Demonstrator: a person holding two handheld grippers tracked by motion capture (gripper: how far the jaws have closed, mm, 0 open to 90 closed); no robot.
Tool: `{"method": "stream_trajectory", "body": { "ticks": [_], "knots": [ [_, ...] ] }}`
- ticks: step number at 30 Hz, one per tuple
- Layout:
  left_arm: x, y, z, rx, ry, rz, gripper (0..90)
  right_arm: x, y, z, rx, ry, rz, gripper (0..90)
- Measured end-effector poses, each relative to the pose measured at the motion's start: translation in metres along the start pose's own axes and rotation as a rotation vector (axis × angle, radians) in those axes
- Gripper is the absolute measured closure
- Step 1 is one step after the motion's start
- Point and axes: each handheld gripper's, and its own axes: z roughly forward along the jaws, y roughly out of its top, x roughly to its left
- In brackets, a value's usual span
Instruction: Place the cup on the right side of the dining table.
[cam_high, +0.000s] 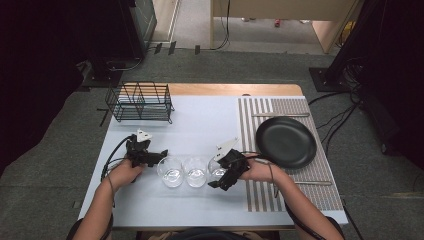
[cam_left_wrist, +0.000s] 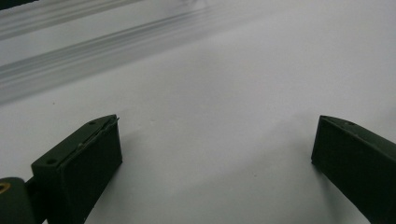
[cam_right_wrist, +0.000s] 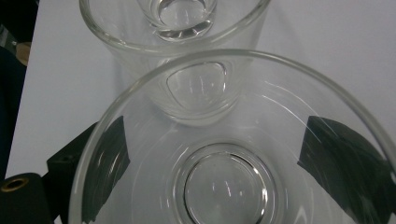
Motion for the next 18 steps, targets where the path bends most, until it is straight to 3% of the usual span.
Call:
{"method": "stream_trajectory", "body": {
  "ticks": [18],
  "knots": [
    [0.0000, 0.0000, 0.0000, 0.000, 0.000, 0.000, 1.5, 0.0010, 0.0021, -0.0064, -0.036, -0.005, -0.038, 17.7]
  ]
}}
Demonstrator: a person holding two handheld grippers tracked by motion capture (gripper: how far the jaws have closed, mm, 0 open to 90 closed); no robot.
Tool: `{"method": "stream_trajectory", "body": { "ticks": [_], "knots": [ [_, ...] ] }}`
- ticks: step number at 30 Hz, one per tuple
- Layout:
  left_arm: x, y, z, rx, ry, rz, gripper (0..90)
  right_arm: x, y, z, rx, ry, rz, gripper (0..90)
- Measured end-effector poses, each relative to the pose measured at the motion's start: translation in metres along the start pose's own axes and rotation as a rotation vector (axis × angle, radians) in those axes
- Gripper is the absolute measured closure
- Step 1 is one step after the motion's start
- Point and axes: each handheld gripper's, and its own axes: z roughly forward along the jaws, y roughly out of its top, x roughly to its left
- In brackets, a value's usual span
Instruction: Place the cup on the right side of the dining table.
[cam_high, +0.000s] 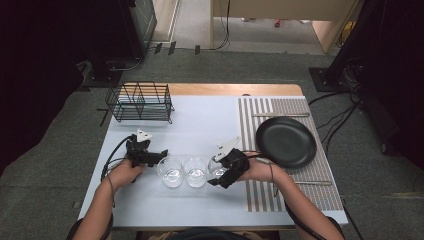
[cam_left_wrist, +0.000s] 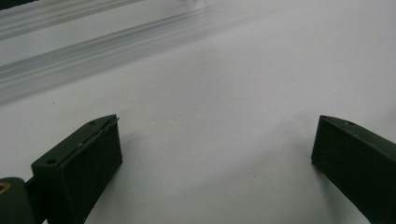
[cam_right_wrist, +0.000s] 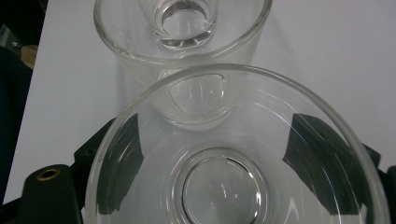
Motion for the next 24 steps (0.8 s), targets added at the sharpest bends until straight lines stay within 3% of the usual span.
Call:
{"method": "stream_trajectory", "body": {
  "ticks": [9, 24],
  "knots": [
    [0.0000, 0.0000, 0.0000, 0.000, 0.000, 0.000, 1.5, 0.0004, 0.0004, -0.0015, -0.010, -0.009, -0.015, 18.7],
    [0.0001, 0.0000, 0.0000, 0.000, 0.000, 0.000, 1.5, -0.0004, 0.0017, -0.0035, -0.004, 0.003, 0.013, 18.9]
  ]
}}
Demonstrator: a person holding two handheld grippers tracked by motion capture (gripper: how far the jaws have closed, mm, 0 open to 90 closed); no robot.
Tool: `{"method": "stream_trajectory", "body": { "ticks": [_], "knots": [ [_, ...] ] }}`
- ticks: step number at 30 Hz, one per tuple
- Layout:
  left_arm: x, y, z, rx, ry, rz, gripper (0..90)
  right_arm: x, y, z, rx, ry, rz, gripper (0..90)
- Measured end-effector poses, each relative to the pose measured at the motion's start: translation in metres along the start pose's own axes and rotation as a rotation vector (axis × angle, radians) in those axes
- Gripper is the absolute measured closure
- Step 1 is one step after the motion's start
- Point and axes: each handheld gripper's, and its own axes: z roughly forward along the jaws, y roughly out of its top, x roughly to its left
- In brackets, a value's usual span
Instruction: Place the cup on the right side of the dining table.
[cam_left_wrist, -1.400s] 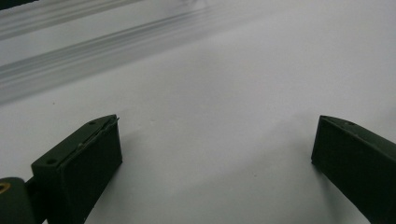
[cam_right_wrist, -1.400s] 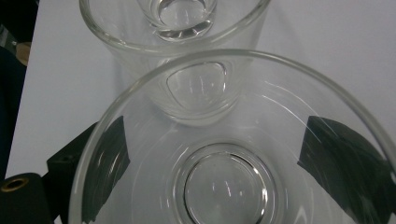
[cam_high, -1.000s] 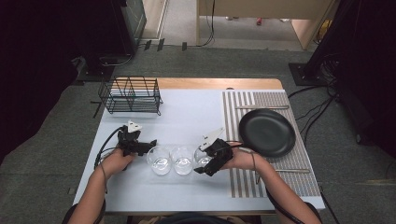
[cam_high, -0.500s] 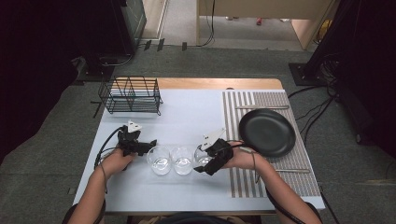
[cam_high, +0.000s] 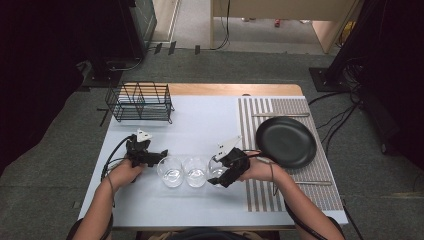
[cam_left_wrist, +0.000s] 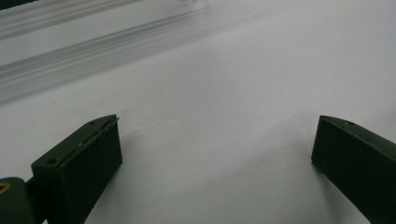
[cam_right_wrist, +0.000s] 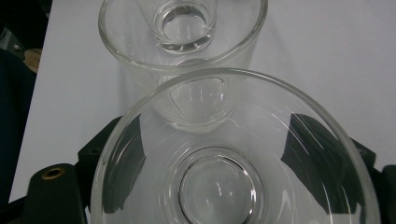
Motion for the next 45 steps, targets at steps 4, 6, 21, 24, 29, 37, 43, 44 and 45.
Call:
{"method": "stream_trajectory", "body": {
  "ticks": [4, 6, 21, 24, 29, 37, 43, 44, 45],
  "knots": [
    [0.000, 0.000, 0.000, 0.000, 0.000, 0.000, 1.5, -0.001, 0.001, -0.003, -0.012, -0.016, 0.005, 18.9],
    [0.000, 0.000, 0.000, 0.000, 0.000, 0.000, 1.5, -0.001, 0.002, -0.005, -0.017, -0.029, 0.007, 18.9],
    [0.000, 0.000, 0.000, 0.000, 0.000, 0.000, 1.5, -0.006, 0.004, -0.011, -0.034, -0.053, 0.056, 18.9],
    [0.000, 0.000, 0.000, 0.000, 0.000, 0.000, 1.5, -0.007, 0.004, -0.012, -0.038, -0.064, 0.058, 18.9],
    [0.000, 0.000, 0.000, 0.001, 0.000, 0.000, 1.5, -0.010, 0.007, -0.015, -0.051, -0.092, 0.108, 19.0],
    [0.000, 0.000, 0.000, -0.001, 0.000, -0.001, 1.5, -0.012, 0.006, -0.015, -0.047, -0.125, 0.113, 19.0],
    [0.000, 0.000, 0.000, 0.001, 0.000, 0.000, 1.5, -0.014, 0.007, -0.015, -0.044, -0.154, 0.138, 19.0],
    [0.000, 0.000, 0.000, 0.001, 0.000, 0.000, 1.5, -0.014, 0.007, -0.015, -0.045, -0.157, 0.143, 19.0],
    [0.000, 0.000, 0.000, 0.001, 0.000, 0.000, 1.5, -0.015, 0.007, -0.015, -0.047, -0.160, 0.147, 19.0]
  ]
}}
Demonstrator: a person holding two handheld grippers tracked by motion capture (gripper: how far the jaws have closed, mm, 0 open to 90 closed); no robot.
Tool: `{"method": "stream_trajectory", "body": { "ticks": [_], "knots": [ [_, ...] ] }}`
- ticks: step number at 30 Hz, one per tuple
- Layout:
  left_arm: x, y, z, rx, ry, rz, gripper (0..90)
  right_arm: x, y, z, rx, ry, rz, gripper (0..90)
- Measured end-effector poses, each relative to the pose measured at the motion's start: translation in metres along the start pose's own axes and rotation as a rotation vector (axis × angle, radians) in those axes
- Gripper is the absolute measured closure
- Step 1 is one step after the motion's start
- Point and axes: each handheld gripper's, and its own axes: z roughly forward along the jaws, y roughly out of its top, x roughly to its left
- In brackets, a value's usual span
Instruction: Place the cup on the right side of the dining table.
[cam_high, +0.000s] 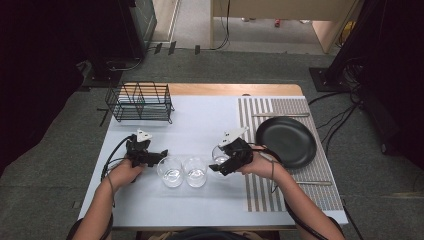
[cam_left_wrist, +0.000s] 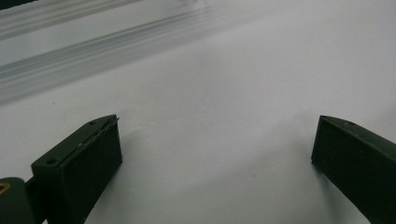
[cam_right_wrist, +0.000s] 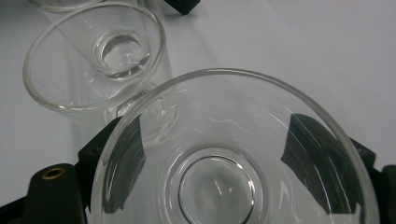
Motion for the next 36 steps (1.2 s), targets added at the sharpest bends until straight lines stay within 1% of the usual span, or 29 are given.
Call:
{"method": "stream_trajectory", "body": {
  "ticks": [11, 12, 16, 20, 36],
  "knots": [
    [0.000, 0.000, 0.000, 0.000, 0.000, 0.000, 1.5, -0.003, 0.000, 0.002, 0.005, -0.041, 0.036, 19.0],
    [0.000, 0.000, 0.000, 0.001, 0.001, 0.001, 1.5, -0.004, 0.000, 0.003, 0.006, -0.051, 0.041, 19.0],
    [0.000, 0.000, 0.000, 0.001, 0.001, 0.001, 1.5, -0.005, 0.000, 0.003, 0.008, -0.061, 0.047, 19.0],
    [0.000, 0.000, 0.000, 0.001, 0.000, 0.002, 1.5, -0.006, 0.001, 0.004, 0.010, -0.081, 0.068, 19.0],
    [0.000, 0.000, 0.000, -0.003, 0.001, -0.001, 1.5, -0.011, 0.002, 0.006, 0.014, -0.118, 0.086, 19.0]
  ]
}}
